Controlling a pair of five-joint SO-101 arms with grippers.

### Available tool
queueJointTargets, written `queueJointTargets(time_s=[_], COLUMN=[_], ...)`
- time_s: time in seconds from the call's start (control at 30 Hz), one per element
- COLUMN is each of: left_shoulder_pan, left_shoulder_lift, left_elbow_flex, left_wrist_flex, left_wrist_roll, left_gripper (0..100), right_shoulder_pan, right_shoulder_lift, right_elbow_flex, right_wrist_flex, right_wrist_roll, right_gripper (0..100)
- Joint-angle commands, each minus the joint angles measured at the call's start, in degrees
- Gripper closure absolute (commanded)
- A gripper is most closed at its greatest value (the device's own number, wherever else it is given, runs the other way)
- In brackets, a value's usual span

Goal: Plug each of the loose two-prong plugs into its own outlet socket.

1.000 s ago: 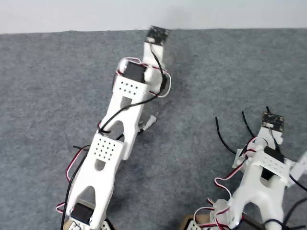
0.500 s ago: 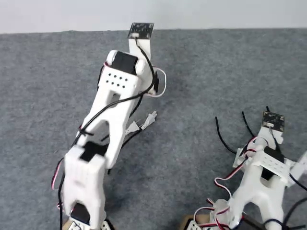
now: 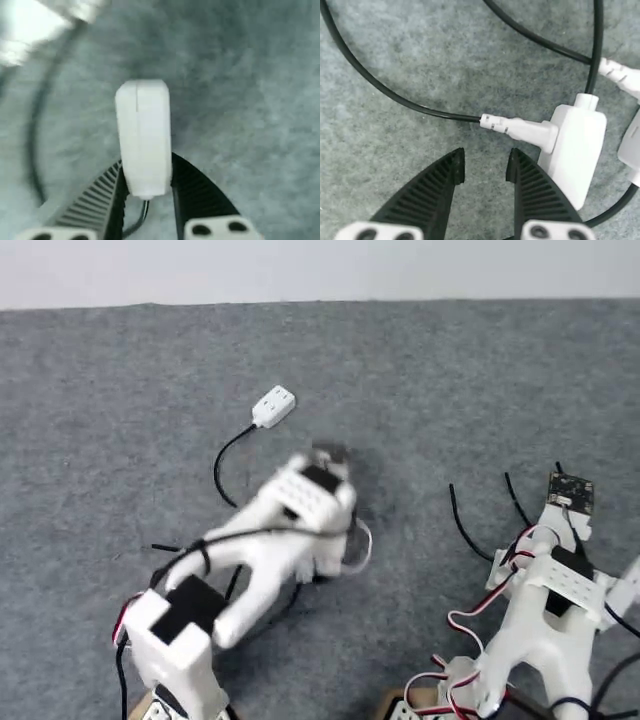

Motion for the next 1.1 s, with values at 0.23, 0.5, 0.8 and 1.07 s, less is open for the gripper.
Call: queueJointTargets(time_s=[0.23,0.5,0.8,1.07], left_shoulder_pan=[7.30,6.77,6.07,6.15], left_shoulder_lift=[-7.65,-17.93,-44.13,-40.26], left_elbow_flex=[7.60,14.29,22.55,22.37], left_wrist_flex=[-13.10,-12.13,-11.87,-21.54], left_wrist_roll=[-7.74,-5.27,-28.75,-32.00], left_gripper=[89,52,53,98], right_shoulder_pan=[-0.48,-0.48,-0.48,-0.48], right_shoulder_lift=[-0.04,-0.04,-0.04,-0.04], right_elbow_flex=[-0.35,-0.35,-0.35,-0.35], right_wrist_flex=[-0.57,-0.57,-0.57,-0.57], right_wrist_roll=[0.62,0.88,0.88,0.88], right_gripper=[86.3,86.3,86.3,86.3])
